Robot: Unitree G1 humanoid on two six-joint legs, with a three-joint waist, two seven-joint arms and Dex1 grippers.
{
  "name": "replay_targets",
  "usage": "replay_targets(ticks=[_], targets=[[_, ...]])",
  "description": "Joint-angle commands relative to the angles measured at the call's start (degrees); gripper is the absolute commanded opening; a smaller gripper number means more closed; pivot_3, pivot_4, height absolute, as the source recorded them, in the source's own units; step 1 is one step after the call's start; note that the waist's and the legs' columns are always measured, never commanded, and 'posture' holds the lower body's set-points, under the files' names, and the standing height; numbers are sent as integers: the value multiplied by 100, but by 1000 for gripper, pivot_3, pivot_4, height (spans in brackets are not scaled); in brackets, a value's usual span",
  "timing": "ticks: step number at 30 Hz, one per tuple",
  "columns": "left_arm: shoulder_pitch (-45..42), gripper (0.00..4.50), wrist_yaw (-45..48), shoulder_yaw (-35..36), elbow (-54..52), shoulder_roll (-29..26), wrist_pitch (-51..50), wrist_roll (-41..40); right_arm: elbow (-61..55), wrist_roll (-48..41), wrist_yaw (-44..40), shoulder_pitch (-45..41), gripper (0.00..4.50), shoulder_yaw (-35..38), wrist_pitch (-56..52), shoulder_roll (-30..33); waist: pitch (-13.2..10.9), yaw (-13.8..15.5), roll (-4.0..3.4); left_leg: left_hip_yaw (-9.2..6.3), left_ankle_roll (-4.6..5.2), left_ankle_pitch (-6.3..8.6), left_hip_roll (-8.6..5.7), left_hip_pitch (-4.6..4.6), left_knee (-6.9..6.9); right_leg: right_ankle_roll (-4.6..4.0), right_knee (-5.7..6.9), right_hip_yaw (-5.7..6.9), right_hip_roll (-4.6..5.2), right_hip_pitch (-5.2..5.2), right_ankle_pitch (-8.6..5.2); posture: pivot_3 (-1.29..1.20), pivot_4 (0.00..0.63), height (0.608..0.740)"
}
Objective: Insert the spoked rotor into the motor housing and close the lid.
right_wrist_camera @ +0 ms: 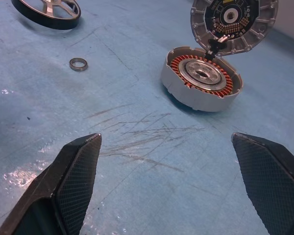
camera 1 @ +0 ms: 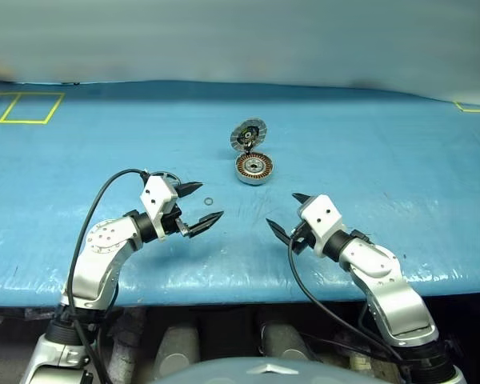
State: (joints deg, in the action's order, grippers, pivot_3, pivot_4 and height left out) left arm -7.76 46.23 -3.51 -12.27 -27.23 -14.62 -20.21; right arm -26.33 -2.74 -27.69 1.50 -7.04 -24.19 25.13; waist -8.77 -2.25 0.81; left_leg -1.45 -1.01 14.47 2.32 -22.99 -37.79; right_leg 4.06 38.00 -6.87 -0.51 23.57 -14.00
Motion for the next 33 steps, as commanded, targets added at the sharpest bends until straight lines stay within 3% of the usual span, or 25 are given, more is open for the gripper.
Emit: replay_targets(ticks=[1,13,22,28,33], targets=[[-1,4500,18,-19,-191,5,76,-2,-151,14,44,-45,4479,33,124,-11,0,0,0,0,0,0,0,0,0,0,0,0,0,0,0,0,150,740],[-40,4500,-4,-17,-157,-1,84,18,-83,90,120,-100,4479,0,166,-41,0,0,0,0,0,0,0,0,0,-1,0,0,0,0,1,0,150,740],[43,4500,-52,-28,-167,45,117,27,355,258,11,-643,4479,-331,246,-88,0,-3,0,1,0,0,1,1,-2,-12,0,0,-1,0,8,0,150,740],[136,4500,-188,12,-193,72,165,46,1182,341,-215,-1694,4479,-482,375,-81,-1,-22,-1,2,0,0,0,0,-2,-16,0,-1,0,1,14,0,150,740],[220,4500,-320,35,-239,103,206,63,2589,483,-512,-2987,4479,-712,659,-193,-1,-53,-2,3,0,-1,2,3,-3,-16,2,0,-2,-1,16,0,150,740]])
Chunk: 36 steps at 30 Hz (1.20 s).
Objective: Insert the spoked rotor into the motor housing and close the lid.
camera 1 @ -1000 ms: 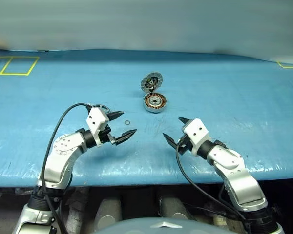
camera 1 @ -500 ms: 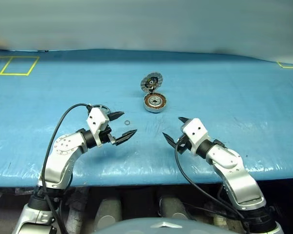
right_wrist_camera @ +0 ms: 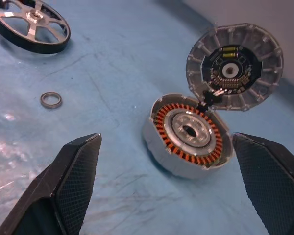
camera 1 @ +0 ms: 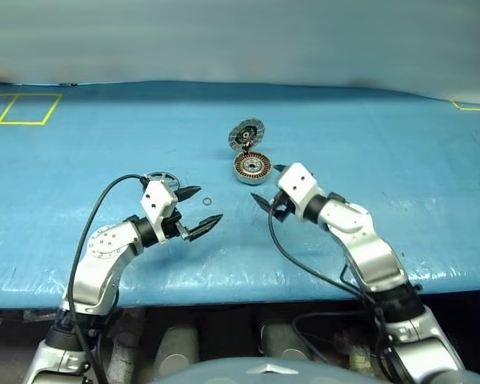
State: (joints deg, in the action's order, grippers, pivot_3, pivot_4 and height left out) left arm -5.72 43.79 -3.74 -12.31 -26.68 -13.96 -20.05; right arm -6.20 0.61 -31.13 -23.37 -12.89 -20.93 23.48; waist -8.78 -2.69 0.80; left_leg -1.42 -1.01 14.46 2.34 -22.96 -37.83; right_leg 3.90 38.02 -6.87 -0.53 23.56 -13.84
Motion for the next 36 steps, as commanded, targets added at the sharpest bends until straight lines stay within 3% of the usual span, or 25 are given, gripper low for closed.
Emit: replay_targets(ticks=[1,15,22,36], targets=[[38,4500,-94,59,-247,51,146,51,846,221,-232,-686,4479,-202,459,-30,0,-13,0,0,0,0,-1,0,0,0,0,0,1,1,1,0,150,740],[655,4500,-412,147,-751,50,97,108,5341,1267,-953,-3226,4479,-1092,2223,-665,-3,-132,-3,2,3,2,-3,-4,20,-5,-6,0,8,9,1,0,150,740],[798,4500,-550,191,-820,55,99,113,5921,1355,-1508,-3575,4479,-1062,2397,-714,-6,-153,-9,-2,3,2,-4,-4,24,-5,-5,1,11,10,2,0,150,740],[732,4500,-614,48,-718,154,128,186,6334,1573,-1683,-3663,4479,-1028,2359,-657,-6,-188,-9,-3,3,2,-5,-2,23,-5,-2,1,11,9,2,0,150,740]])
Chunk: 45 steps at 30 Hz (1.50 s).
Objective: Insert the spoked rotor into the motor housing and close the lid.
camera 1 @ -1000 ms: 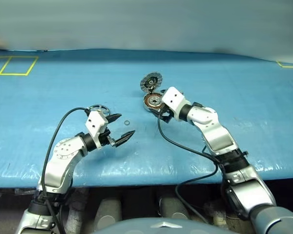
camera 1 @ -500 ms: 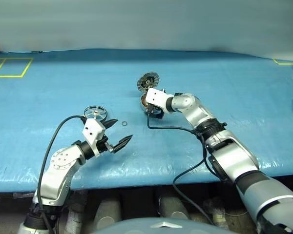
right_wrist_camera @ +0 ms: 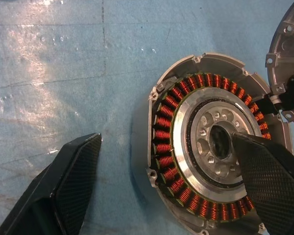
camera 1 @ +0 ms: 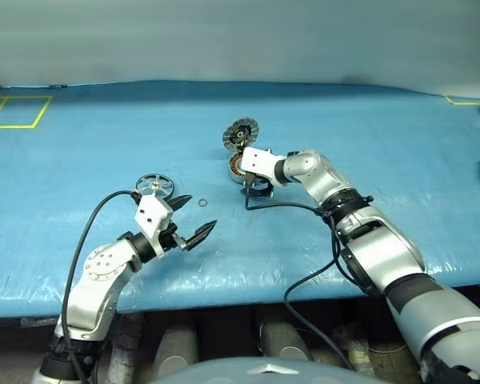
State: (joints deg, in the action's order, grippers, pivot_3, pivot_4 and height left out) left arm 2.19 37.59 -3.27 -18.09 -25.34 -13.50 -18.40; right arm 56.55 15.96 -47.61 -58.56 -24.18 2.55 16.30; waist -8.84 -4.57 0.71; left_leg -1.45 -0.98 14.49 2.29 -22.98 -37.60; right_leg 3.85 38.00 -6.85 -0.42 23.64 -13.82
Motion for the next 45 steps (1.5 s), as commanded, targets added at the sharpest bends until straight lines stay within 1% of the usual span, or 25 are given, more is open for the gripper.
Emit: replay_targets(ticks=[1,2,4,8,9,13,17,19,20,23,25,29,32,35,38,40,45], targets=[[-58,4500,-7,1,-134,27,77,23,70,59,-34,-133,4479,87,34,58,0,1,0,0,0,0,0,0,0,0,1,0,0,0,0,0,150,740],[-55,4500,-11,-4,-131,28,69,27,70,87,-30,-120,4111,65,44,50,0,1,0,0,0,0,0,0,-1,0,1,0,0,0,0,0,150,740],[-43,4500,-6,-21,-133,30,72,41,58,137,-20,-94,3627,37,57,38,0,0,0,0,0,0,-1,1,-1,0,1,0,0,-1,0,0,150,740],[-20,4500,-14,-17,-132,53,60,32,30,218,6,-77,2257,17,111,4,1,2,0,-1,0,0,-1,4,-1,0,2,0,0,-4,0,0,150,740],[-14,4500,-10,-24,-130,52,64,38,22,223,22,-79,2045,33,103,-6,1,1,1,-1,0,0,0,5,-1,0,3,0,0,-5,0,0,150,740],[-23,4500,-23,-25,-124,74,67,40,-128,266,-131,-55,2045,-12,32,26,1,3,0,-1,0,0,-1,7,-6,0,7,0,0,-7,0,0,150,740],[-44,4500,-27,-26,-116,92,64,36,-993,208,-772,221,2045,-79,-266,196,0,12,0,-4,0,0,-2,6,-5,0,8,1,0,-5,0,0,150,740],[-48,4500,-26,-28,-103,96,68,37,-1697,104,-1026,453,2045,-2,-763,294,0,15,0,-4,0,0,-2,5,-1,0,8,1,1,-3,0,0,150,740],[-44,4500,-22,-32,-100,98,77,39,-2146,-7,-1217,626,2045,61,-1212,341,0,20,0,-5,0,0,-2,5,1,0,7,2,1,-3,0,0,150,740],[-45,4500,-26,-38,-96,116,82,28,-3670,-55,-1648,1294,2045,29,-2115,707,1,64,-1,-9,0,1,-1,4,7,-1,6,5,1,-1,-1,0,150,740],[-49,4500,-9,-50,-100,118,71,10,-4507,-64,-1669,1680,2045,79,-2692,888,1,83,0,-9,1,2,-1,4,6,-2,6,6,1,-2,-1,0,150,740],[-72,4500,46,-53,-91,141,-10,-93,-6098,111,-1705,2482,2045,-28,-3341,1403,1,130,0,-9,1,2,-5,3,0,-1,6,6,3,-3,-2,0,150,740],[-162,4500,85,-101,-25,135,-23,-81,-7016,361,-1549,3098,2045,-209,-3757,1674,1,151,0,-9,1,2,-5,4,-5,0,4,6,2,-7,-4,0,150,740],[-262,4500,132,-135,36,146,-47,-96,-7540,622,-1387,3495,2045,-412,-4117,1822,2,152,1,-9,0,1,-4,6,-7,-1,3,6,0,-8,-6,0,150,740],[-385,4500,198,-180,137,161,-81,-86,-7956,745,-1252,3796,2045,-564,-4717,1770,4,156,3,-8,-2,0,-3,7,-14,-1,4,5,-3,-10,-7,0,150,740],[-445,4500,241,-214,194,166,-78,-74,-8121,654,-1182,3848,2045,-551,-5022,1636,5,158,5,-9,-2,0,-3,9,-19,0,5,6,-4,-14,-7,0,150,740],[-565,4500,314,-288,297,205,-77,-52,-8081,646,-896,3685,2045,-578,-5282,1434,8,140,11,-8,-2,0,-2,10,-26,2,4,5,-4,-17,-6,0,150,740]])
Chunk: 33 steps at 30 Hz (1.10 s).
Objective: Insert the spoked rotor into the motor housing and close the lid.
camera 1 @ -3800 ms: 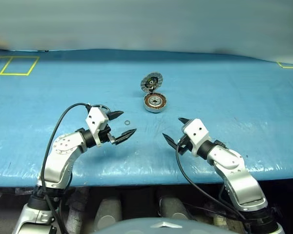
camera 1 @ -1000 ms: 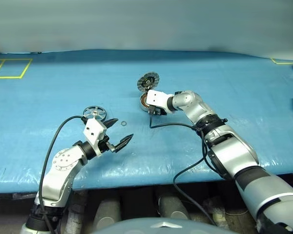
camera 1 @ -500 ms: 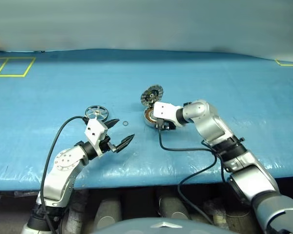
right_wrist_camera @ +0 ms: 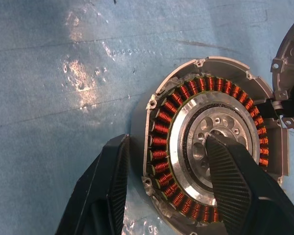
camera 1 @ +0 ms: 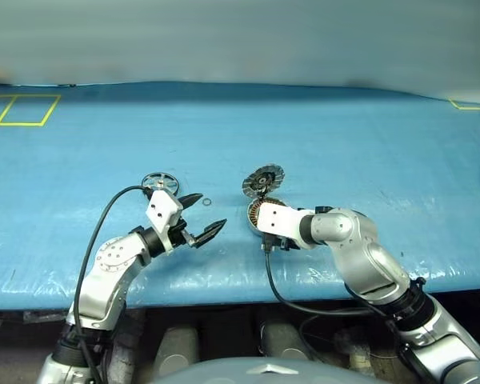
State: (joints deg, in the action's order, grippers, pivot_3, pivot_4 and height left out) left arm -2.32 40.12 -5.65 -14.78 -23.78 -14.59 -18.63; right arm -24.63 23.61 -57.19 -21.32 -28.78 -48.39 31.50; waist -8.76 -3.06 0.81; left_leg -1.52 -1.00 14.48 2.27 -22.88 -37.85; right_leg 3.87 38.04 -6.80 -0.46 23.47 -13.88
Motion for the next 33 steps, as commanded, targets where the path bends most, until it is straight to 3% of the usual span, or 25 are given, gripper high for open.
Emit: replay_targets(ticks=[1,25,31,33], targets=[[-134,4500,77,-61,-25,50,38,-30,29,-133,82,-71,2045,-132,-219,-107,0,-25,1,0,0,0,1,0,0,2,0,0,-1,0,1,0,150,740],[-218,4500,91,-38,3,99,84,53,-207,-407,285,-224,2045,-562,94,-100,-1,-87,2,1,-2,-1,8,0,7,1,1,0,-8,6,0,0,150,740],[-238,4500,107,-32,24,93,80,52,-260,-590,362,-267,4012,-432,67,-147,-2,-86,1,1,-2,-1,8,-2,8,1,0,0,-7,8,0,0,150,740],[-242,4500,112,-35,29,88,78,55,-393,-738,307,-295,4012,-369,3,-157,-2,-83,2,1,-2,-1,8,-3,8,0,0,0,-7,9,0,0,150,740]])
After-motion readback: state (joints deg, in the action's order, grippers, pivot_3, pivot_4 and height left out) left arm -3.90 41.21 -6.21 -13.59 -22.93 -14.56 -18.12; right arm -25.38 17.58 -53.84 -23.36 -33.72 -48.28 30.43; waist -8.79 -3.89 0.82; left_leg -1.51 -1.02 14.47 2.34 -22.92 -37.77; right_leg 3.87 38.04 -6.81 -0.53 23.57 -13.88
